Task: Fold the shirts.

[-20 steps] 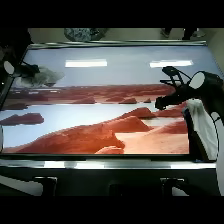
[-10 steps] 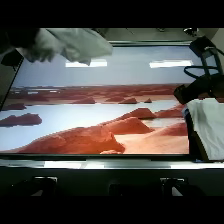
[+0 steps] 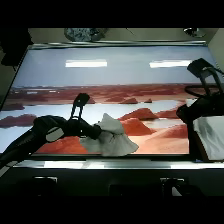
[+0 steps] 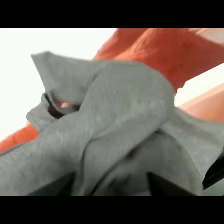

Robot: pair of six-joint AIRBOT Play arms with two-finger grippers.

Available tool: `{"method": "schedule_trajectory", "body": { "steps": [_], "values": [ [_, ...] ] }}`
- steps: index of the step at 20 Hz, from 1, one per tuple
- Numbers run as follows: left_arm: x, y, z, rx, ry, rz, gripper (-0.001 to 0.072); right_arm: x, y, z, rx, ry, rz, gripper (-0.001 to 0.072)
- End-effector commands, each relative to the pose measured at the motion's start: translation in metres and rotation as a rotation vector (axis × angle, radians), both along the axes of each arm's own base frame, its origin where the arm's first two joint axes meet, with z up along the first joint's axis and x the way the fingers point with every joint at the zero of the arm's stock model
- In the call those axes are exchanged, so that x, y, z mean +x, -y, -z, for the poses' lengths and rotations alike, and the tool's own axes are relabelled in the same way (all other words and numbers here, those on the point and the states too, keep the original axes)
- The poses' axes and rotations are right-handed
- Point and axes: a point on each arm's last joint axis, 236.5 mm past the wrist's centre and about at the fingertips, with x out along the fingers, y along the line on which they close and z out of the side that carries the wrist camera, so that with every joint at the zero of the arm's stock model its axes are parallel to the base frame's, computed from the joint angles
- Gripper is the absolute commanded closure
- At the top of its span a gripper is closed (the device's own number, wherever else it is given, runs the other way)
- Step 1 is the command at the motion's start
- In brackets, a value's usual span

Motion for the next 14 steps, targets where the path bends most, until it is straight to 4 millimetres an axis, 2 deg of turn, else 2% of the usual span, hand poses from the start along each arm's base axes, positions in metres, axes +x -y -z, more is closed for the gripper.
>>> {"method": "schedule_trajectory", "body": {
  "steps": [1, 4, 5, 6, 8, 10, 12, 13, 14],
  "values": [
    [-0.017, -0.028, 0.042, 0.049, -0.141, -0.084, -0.0001, -0.004, 0.000, 0.037, 0.002, -0.064, 0.004, 0.0051],
    [0.026, -0.080, -0.017, 0.078, -0.038, -0.131, -0.0001, -0.013, -0.014, 0.070, 0.058, -0.151, -0.021, 0.0029],
    [0.032, -0.104, -0.031, 0.099, -0.027, -0.144, 0.0000, -0.019, -0.028, 0.084, 0.106, -0.198, -0.060, 0.0029],
    [0.030, -0.127, -0.033, 0.131, -0.054, -0.154, 0.0000, -0.025, -0.044, 0.098, 0.167, -0.249, -0.100, 0.0029],
    [0.003, -0.166, -0.010, 0.178, -0.210, -0.156, 0.0000, -0.039, -0.075, 0.125, 0.294, -0.342, -0.164, 0.0030],
    [-0.031, -0.182, 0.027, 0.143, -0.371, -0.166, 0.0003, -0.055, -0.099, 0.150, 0.409, -0.434, -0.202, 0.0030],
    [-0.064, -0.172, 0.059, 0.033, -0.512, -0.178, 0.0024, -0.069, -0.109, 0.170, 0.469, -0.519, -0.191, 0.0030],
    [-0.075, -0.163, 0.071, -0.023, -0.551, -0.180, 0.0130, -0.072, -0.111, 0.178, 0.481, -0.541, -0.182, 0.0031],
    [-0.084, -0.155, 0.084, -0.063, -0.572, -0.185, 0.0139, -0.072, -0.110, 0.185, 0.482, -0.552, -0.170, 0.0030]
  ]
}}
